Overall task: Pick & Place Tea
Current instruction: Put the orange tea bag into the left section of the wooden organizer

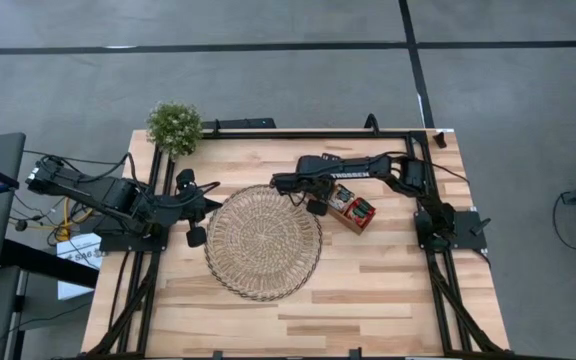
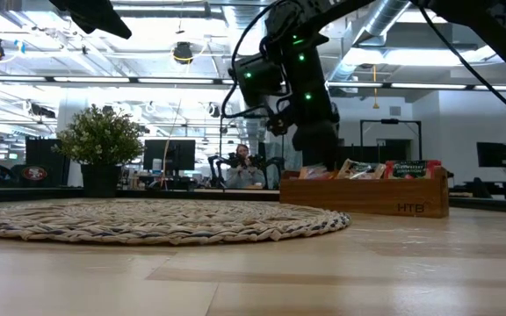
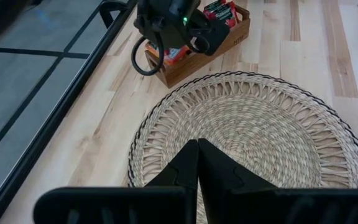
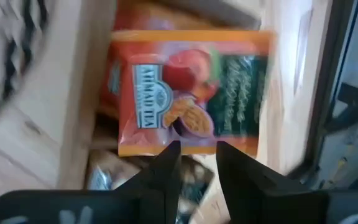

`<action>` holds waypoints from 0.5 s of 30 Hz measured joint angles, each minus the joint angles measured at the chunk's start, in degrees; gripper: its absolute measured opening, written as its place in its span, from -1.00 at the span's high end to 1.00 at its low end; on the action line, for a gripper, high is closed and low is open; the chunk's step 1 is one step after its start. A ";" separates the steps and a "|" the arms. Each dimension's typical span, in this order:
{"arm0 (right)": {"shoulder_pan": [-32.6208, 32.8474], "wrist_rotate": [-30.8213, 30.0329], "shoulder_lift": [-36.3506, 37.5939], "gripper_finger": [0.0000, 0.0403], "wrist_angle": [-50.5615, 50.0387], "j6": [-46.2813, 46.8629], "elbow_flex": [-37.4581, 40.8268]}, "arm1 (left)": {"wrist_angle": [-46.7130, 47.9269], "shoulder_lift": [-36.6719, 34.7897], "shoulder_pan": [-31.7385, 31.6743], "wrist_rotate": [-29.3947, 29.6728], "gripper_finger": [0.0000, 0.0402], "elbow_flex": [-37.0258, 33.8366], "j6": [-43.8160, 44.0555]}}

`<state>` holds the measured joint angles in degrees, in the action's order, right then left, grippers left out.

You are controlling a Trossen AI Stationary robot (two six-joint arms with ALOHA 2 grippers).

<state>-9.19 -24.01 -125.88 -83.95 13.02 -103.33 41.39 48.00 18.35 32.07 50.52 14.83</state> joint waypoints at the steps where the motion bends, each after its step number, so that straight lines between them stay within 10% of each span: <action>1: -0.11 0.00 0.00 0.53 0.72 0.00 0.00 | 0.00 0.01 0.02 -0.01 1.00 0.00 0.00; 15: -2.32 1.75 0.00 0.58 2.12 0.36 0.00 | 0.00 0.01 0.02 -0.02 1.00 0.00 0.20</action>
<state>-11.51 -22.26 -125.89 -81.83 13.37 -103.33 41.39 48.01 18.37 32.05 50.52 15.03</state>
